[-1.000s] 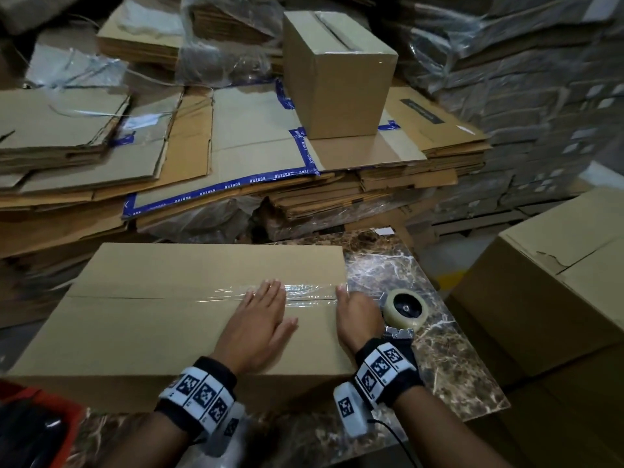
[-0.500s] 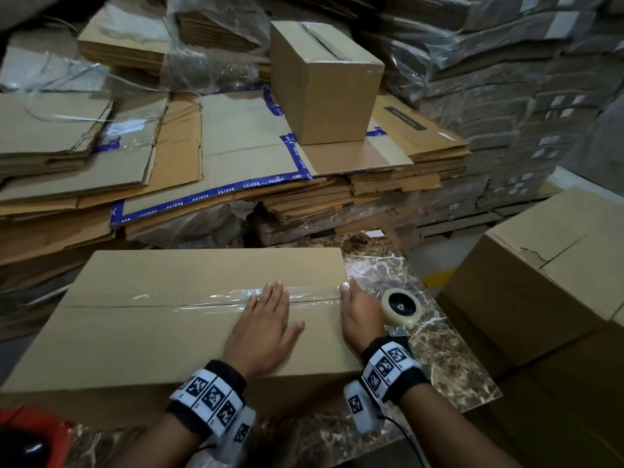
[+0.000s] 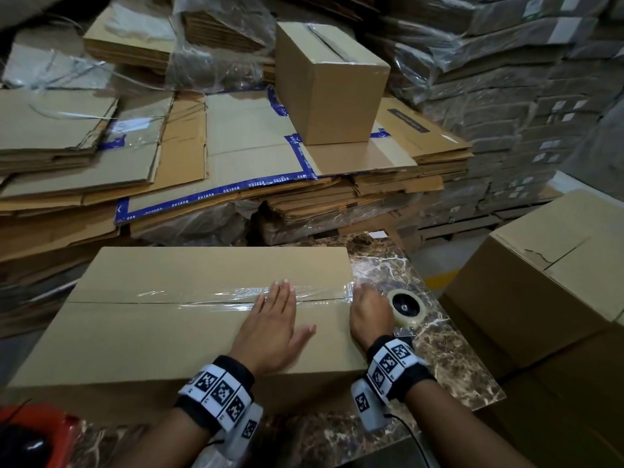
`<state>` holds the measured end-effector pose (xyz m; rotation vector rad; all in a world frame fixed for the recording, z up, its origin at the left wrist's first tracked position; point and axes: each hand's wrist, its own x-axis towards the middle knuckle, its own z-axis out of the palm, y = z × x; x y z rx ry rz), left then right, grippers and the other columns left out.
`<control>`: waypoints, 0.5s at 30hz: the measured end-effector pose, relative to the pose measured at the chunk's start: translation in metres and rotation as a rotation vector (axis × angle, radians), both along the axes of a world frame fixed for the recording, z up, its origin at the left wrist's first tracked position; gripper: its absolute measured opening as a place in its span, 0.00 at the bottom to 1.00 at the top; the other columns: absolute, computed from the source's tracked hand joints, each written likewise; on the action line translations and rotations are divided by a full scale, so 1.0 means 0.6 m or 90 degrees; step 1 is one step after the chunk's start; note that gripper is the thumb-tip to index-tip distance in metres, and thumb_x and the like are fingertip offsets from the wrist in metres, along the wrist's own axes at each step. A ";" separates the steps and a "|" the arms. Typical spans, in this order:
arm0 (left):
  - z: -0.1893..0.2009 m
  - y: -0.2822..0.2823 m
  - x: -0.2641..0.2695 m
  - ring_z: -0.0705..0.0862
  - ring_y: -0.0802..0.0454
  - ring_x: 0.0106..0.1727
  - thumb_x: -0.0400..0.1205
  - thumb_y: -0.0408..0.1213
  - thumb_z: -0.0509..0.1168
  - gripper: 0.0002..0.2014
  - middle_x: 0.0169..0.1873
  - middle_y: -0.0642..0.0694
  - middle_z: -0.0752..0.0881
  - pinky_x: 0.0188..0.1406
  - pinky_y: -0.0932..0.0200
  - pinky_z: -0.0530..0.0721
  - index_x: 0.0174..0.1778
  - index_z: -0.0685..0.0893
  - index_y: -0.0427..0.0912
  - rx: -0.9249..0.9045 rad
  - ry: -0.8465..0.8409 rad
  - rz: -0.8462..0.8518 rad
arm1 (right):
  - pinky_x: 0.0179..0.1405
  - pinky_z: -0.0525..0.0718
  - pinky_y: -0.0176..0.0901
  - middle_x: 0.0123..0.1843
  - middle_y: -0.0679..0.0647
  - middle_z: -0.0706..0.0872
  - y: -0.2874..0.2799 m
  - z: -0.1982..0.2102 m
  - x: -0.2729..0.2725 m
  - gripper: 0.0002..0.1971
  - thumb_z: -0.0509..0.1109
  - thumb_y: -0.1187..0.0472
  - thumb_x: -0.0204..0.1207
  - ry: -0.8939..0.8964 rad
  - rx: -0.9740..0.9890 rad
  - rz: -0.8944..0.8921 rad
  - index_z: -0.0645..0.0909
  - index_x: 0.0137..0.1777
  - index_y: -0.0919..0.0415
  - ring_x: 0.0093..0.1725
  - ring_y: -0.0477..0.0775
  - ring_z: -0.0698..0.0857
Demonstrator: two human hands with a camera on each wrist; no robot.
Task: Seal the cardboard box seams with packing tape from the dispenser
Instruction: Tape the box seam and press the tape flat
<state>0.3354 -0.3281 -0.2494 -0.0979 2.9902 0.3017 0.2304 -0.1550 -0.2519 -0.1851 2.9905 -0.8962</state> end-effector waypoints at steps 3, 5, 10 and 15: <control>-0.004 -0.002 -0.002 0.32 0.51 0.85 0.83 0.69 0.37 0.43 0.85 0.45 0.35 0.84 0.50 0.35 0.86 0.37 0.43 -0.002 -0.007 -0.001 | 0.49 0.80 0.52 0.54 0.59 0.89 -0.003 0.001 -0.002 0.25 0.57 0.38 0.83 -0.010 0.029 0.029 0.81 0.60 0.59 0.55 0.65 0.86; -0.004 -0.003 -0.002 0.31 0.51 0.85 0.83 0.70 0.36 0.43 0.85 0.45 0.34 0.84 0.49 0.35 0.86 0.36 0.43 -0.003 -0.016 -0.006 | 0.47 0.81 0.51 0.51 0.60 0.89 -0.002 -0.006 -0.008 0.23 0.57 0.41 0.84 -0.012 0.019 0.029 0.83 0.55 0.59 0.52 0.65 0.86; 0.000 -0.009 -0.001 0.30 0.51 0.84 0.83 0.70 0.39 0.44 0.84 0.44 0.33 0.83 0.49 0.34 0.86 0.36 0.43 -0.007 -0.031 -0.029 | 0.43 0.79 0.49 0.46 0.62 0.89 -0.001 -0.006 -0.010 0.22 0.53 0.49 0.87 -0.004 -0.022 -0.005 0.84 0.46 0.61 0.46 0.64 0.85; 0.000 -0.010 0.000 0.31 0.51 0.85 0.80 0.72 0.36 0.46 0.85 0.44 0.34 0.82 0.50 0.34 0.86 0.38 0.42 -0.013 -0.022 -0.036 | 0.40 0.80 0.48 0.43 0.58 0.89 0.000 -0.002 -0.008 0.25 0.58 0.38 0.83 0.009 0.003 0.016 0.86 0.46 0.59 0.44 0.62 0.86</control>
